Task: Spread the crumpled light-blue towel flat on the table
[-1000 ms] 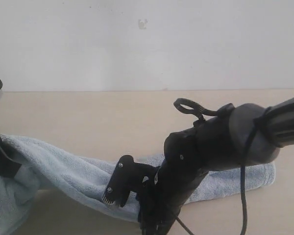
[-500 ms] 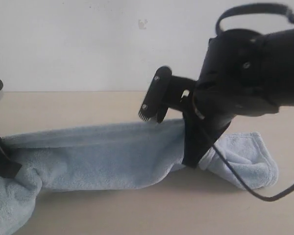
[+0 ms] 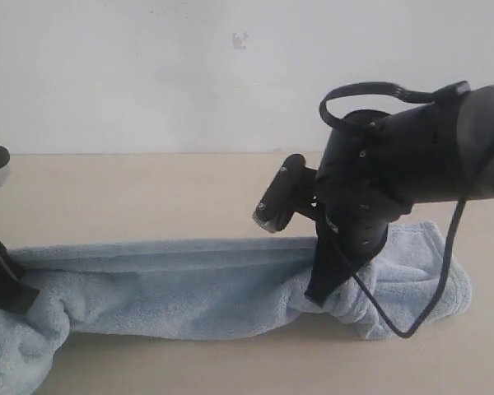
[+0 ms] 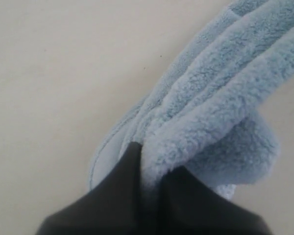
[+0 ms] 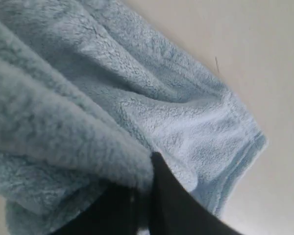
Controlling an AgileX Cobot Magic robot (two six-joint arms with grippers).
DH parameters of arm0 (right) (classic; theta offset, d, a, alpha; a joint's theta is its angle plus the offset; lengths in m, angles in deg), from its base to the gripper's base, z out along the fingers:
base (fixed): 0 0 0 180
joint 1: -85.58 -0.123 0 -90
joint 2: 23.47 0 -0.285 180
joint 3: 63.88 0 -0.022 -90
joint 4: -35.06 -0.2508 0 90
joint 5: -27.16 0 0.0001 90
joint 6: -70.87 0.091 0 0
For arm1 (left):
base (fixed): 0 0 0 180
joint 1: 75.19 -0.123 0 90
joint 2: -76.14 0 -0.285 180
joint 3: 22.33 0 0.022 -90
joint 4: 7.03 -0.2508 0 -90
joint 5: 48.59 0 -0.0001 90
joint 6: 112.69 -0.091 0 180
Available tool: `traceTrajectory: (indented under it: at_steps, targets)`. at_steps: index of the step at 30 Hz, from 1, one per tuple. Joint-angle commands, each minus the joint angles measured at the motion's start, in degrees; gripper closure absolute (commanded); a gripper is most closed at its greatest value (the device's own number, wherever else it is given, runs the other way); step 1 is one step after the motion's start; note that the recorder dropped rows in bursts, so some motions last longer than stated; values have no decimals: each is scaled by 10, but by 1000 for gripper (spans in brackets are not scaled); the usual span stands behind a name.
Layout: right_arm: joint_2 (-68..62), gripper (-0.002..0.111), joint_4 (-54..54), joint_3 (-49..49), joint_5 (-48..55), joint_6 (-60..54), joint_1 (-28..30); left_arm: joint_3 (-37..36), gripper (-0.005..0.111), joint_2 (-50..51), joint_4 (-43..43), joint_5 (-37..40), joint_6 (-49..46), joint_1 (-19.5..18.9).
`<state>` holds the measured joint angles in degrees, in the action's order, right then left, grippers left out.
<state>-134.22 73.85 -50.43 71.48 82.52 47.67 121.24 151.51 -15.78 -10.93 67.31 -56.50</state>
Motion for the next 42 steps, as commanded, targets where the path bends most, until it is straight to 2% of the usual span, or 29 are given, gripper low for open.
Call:
traceTrajectory:
  at_steps: [1, 2, 3, 4, 7, 10, 14, 20, 23, 26, 29, 34, 39, 42]
  targets:
    - [-28, 78, -35, 4, 7, 11, 70, -12, 103, -3, -7, -5, 6, -2]
    - [-28, 66, -47, 4, -21, 11, 77, -12, 103, -3, -7, -9, 6, -2]
    - [-28, 59, -54, 4, -45, 13, 80, -12, 103, -3, -5, -16, 6, -2]
    - [-28, 58, -55, 4, -61, 15, 80, -12, 103, -3, 4, -22, 6, -2]
    - [-28, 58, -57, -3, -73, 15, 80, -12, 103, -3, 33, -36, -3, -2]
    - [-27, 58, -82, -29, -39, 15, 80, -26, 103, -3, 30, -36, -16, -2]
    - [-6, 58, -174, -71, 4, -7, 80, -43, 103, -3, 15, -39, -25, -2]
    - [50, 58, -404, -79, 16, -236, 80, -45, 102, -3, 6, -60, -25, -2]
    - [57, 58, -475, -78, 16, -289, 80, -54, 89, -3, 6, -61, -25, -2]
    - [57, 58, -476, -77, 16, -289, 80, -72, 71, -3, 6, -70, -25, -2]
    - [57, 58, -476, -77, 18, -289, 80, -80, 61, -3, 8, -81, -25, -2]
    - [57, 58, -476, -77, 24, -289, 80, -72, 56, -14, 8, -124, 0, -2]
    - [57, 58, -476, -77, 24, -287, 80, -55, 56, -48, 54, -119, 4, -2]
    - [57, 58, -476, -77, 24, -287, 80, -55, 57, -63, 87, -92, -48, -2]
